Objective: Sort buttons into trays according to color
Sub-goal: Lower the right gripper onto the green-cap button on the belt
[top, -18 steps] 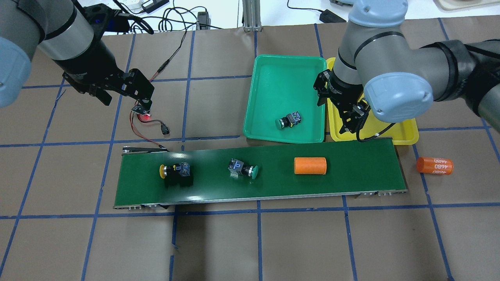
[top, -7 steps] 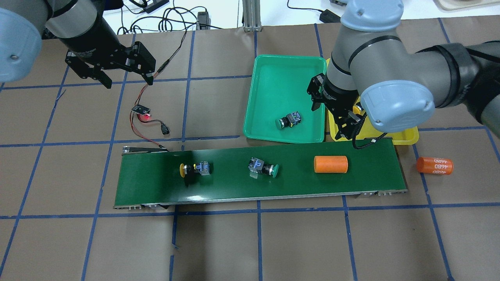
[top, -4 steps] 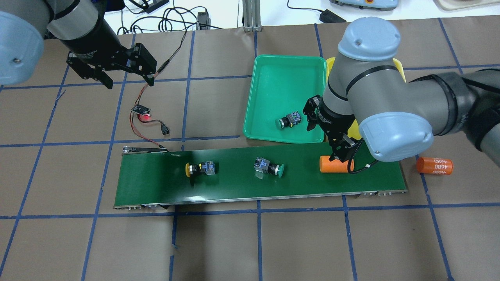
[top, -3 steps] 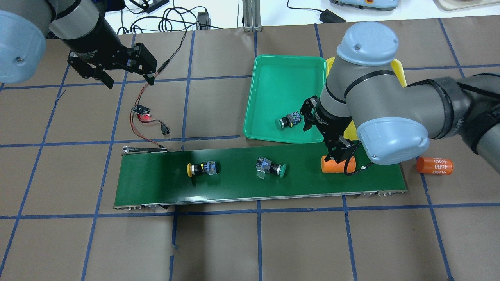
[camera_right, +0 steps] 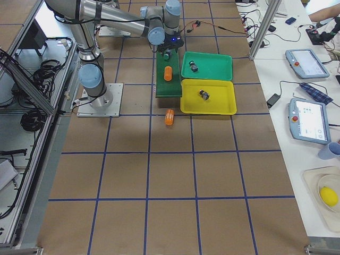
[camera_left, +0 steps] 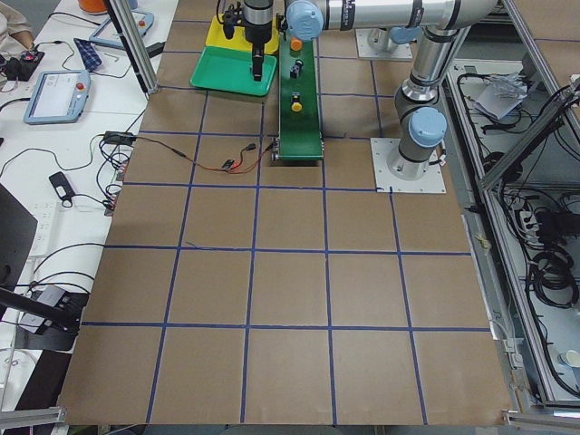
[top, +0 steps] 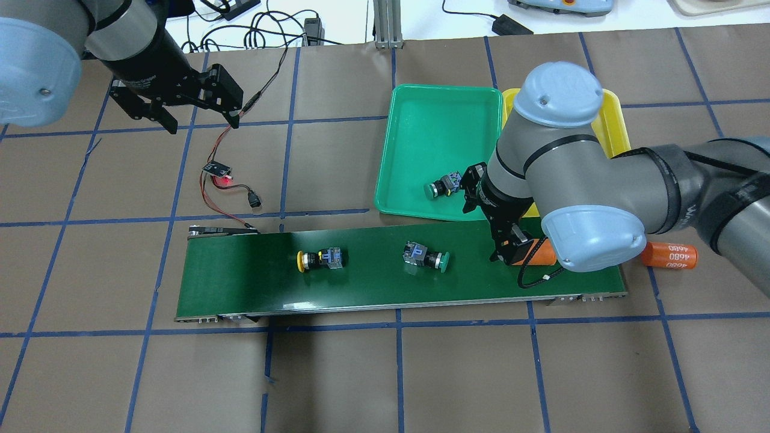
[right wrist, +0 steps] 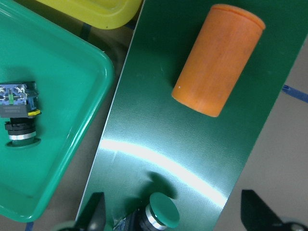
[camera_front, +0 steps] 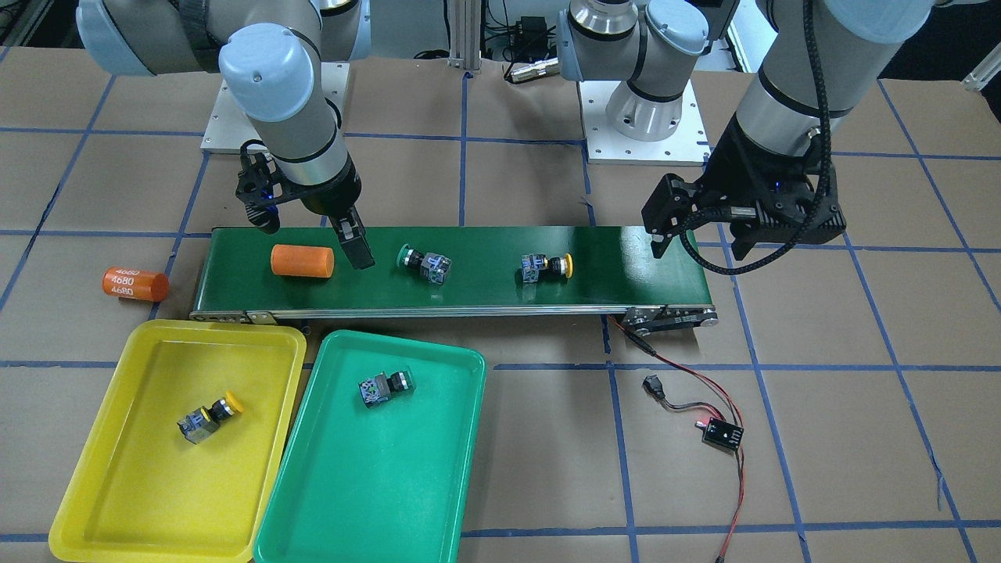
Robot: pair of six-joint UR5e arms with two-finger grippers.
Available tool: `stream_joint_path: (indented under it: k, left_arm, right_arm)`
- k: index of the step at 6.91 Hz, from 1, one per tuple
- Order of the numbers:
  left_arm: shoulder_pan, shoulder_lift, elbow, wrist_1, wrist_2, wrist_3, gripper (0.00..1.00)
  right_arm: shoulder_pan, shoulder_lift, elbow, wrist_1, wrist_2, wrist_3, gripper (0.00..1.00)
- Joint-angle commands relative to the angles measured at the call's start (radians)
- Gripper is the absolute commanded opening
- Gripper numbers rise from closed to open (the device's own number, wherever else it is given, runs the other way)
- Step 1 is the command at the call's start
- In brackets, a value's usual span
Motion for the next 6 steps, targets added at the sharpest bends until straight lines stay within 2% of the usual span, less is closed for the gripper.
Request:
stream_joint_path:
  k: [1, 3, 6]
  left_arm:
    - [-0.001, -0.018, 0.014, 0.003, 0.001, -0.003, 1.00]
    - [-0.007, -0.015, 0.010, 0.003, -0.001, -0.003, 1.00]
    - [-0.018, -0.008, -0.010, 0.057, -0.007, 0.005, 1.00]
  right_arm:
    - [0.001, 0.015, 0.016, -0.015, 0.014, -0.037, 1.00]
    - [0.001, 0.042, 0.026, -0.067, 0.020, -0.005, 1.00]
    - [0.001, 0.058, 0.031, -0.064, 0.020, -0.005, 1.00]
